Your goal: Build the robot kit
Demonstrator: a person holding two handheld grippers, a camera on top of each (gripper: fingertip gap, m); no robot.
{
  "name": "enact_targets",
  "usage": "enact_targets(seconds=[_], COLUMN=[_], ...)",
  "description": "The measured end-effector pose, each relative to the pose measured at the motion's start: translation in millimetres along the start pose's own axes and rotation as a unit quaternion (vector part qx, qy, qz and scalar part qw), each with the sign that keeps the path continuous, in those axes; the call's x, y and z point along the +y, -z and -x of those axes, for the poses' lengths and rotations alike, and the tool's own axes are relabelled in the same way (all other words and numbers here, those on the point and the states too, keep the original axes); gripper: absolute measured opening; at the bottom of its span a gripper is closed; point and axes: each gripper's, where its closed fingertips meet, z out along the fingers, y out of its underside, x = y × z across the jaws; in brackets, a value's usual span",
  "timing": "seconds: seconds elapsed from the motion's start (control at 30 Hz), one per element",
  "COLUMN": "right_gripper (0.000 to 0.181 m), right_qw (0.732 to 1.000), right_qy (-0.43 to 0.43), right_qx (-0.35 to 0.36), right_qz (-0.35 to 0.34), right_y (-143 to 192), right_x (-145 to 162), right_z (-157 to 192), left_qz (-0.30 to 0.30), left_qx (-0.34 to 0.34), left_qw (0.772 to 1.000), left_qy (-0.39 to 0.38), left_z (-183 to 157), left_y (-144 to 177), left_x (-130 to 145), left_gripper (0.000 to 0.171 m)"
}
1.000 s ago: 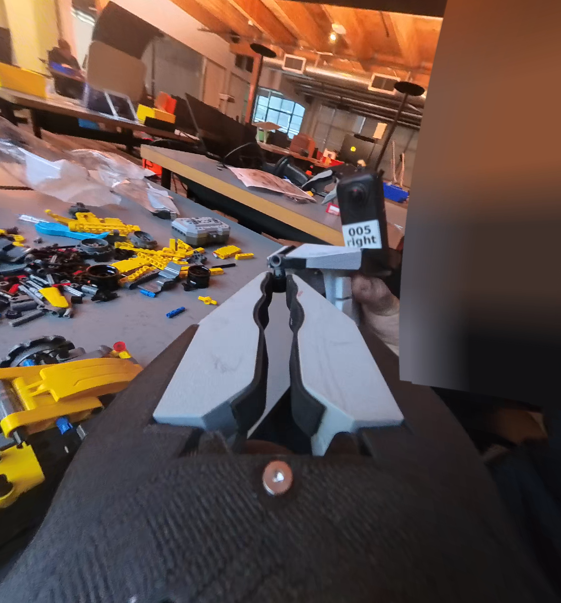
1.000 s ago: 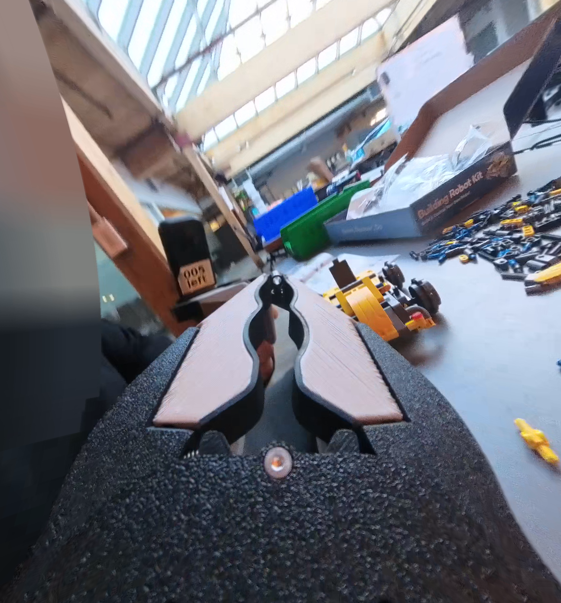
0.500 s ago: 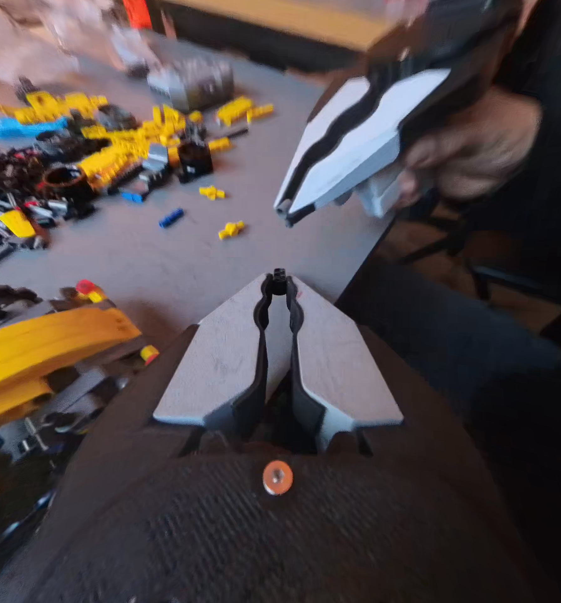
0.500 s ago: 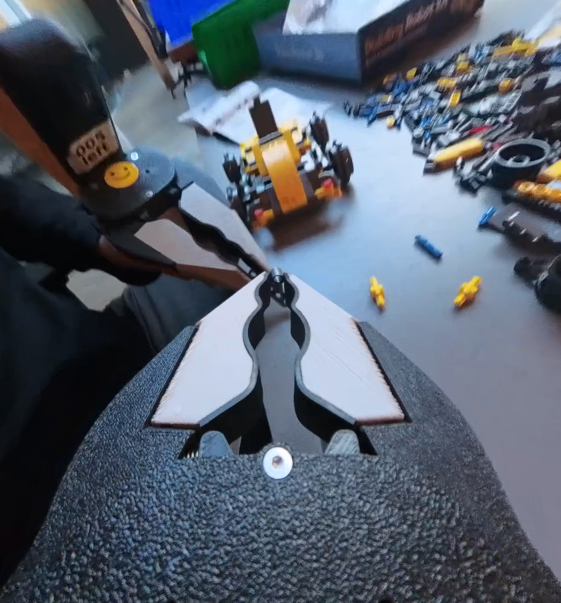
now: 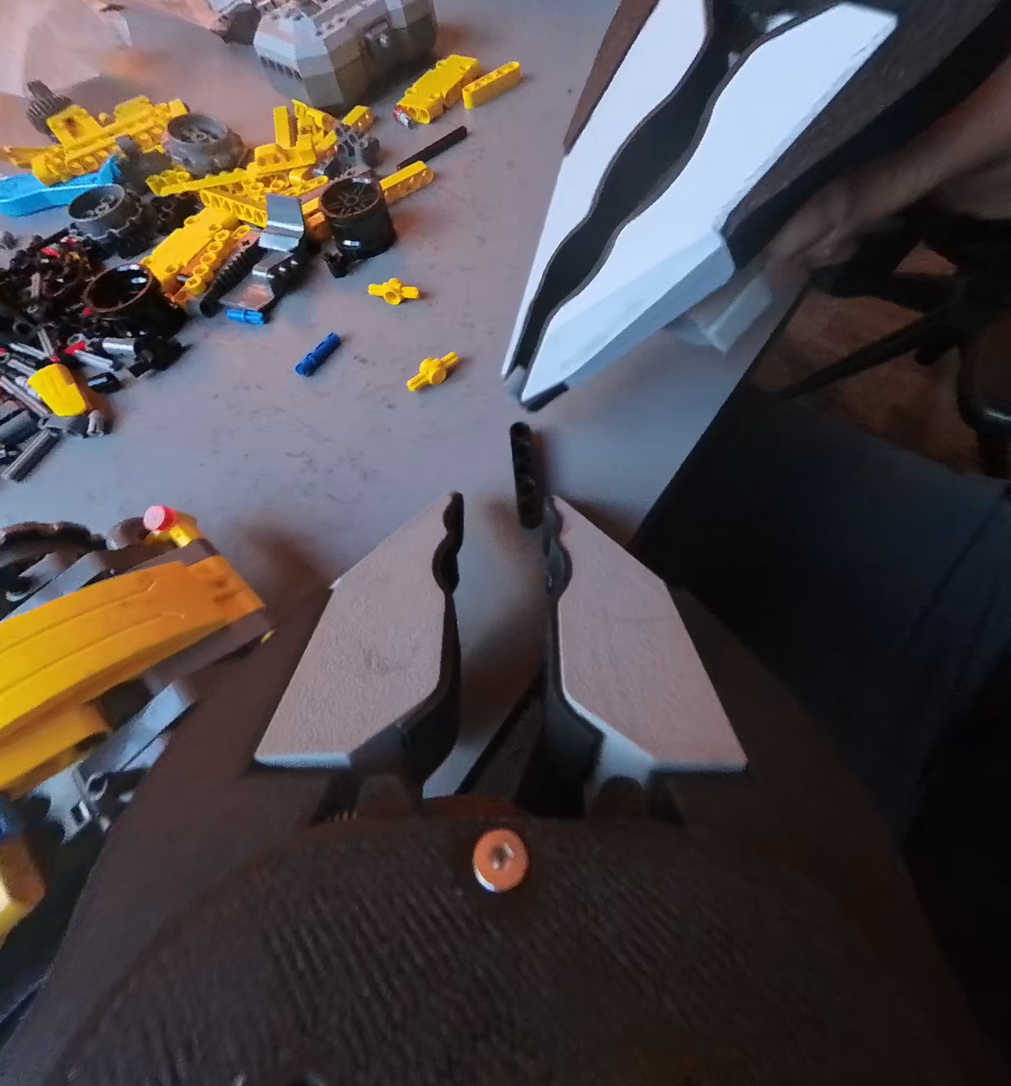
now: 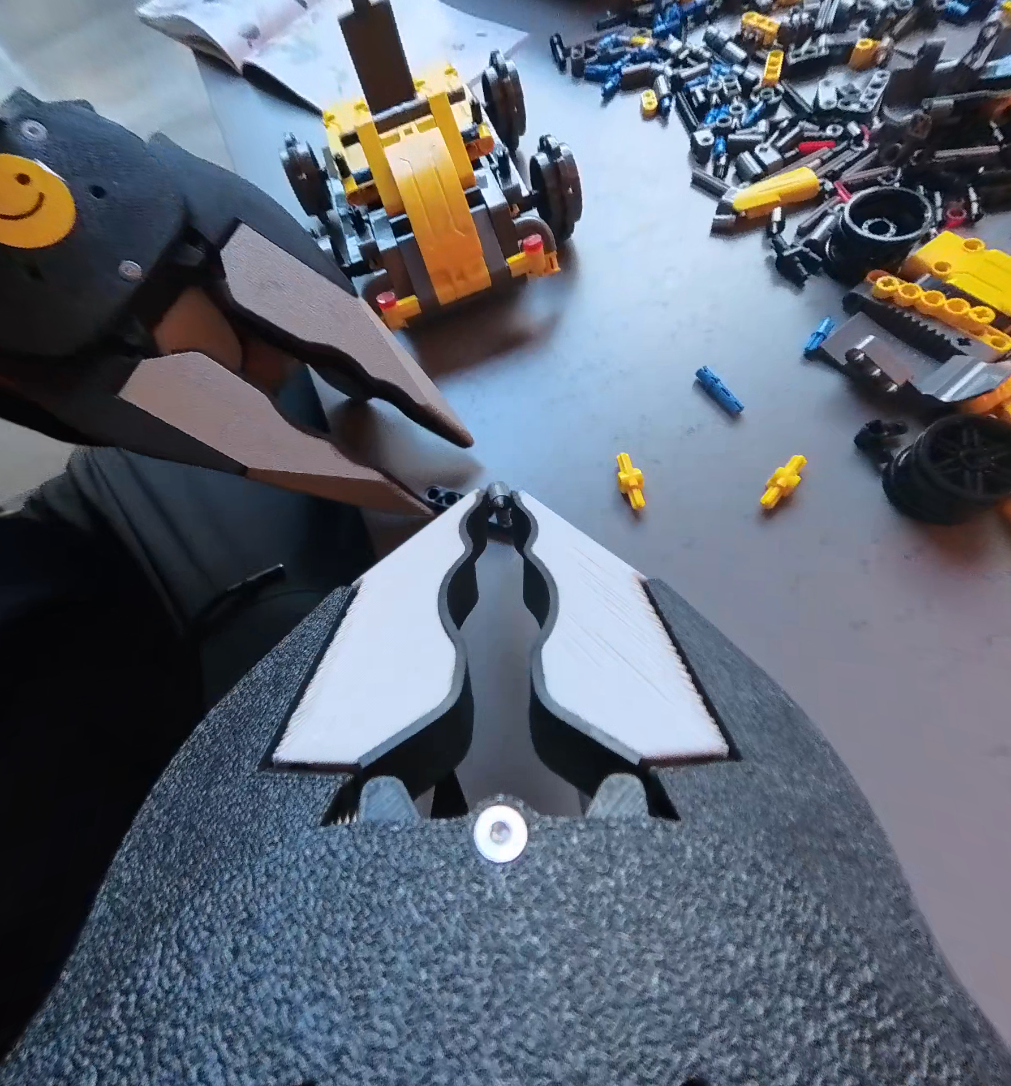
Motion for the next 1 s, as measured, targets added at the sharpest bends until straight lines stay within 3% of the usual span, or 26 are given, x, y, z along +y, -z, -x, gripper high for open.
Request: enact_targets(seconds=[0.23,0.47,0.63,0.8,0.9,1.0], right_gripper=[0.006,0.006,0.007,0.006,0.007,0.006], right_qw=[0.998,0.999,0.985,0.943,0.932,0.938], right_qy=[-0.043,0.018,-0.043,-0.165,-0.191,-0.162], right_qx=[-0.035,-0.026,-0.137,-0.255,-0.280,-0.280], right_qz=[-0.034,-0.030,-0.093,-0.136,-0.124,-0.122], right_y=[4,12,19,28,26,25], right_x=[-9,-11,-30,-46,-43,-44], right_z=[-1,4,32,47,50,55], left_qz=[-0.013,-0.007,-0.060,-0.128,-0.146,-0.137], left_qx=[0.003,0.030,0.048,0.023,0.015,0.034], left_qw=[1.000,1.000,0.997,0.985,0.978,0.982], left_qy=[-0.006,-0.001,-0.018,-0.117,-0.151,-0.122], left_z=[0,-10,-15,-17,-18,-18], left_y=[9,4,18,40,49,52], left_x=[0,-3,-26,-48,-50,-46], left_gripper=[0.022,0.024,0.022,0.018,0.017,0.015])
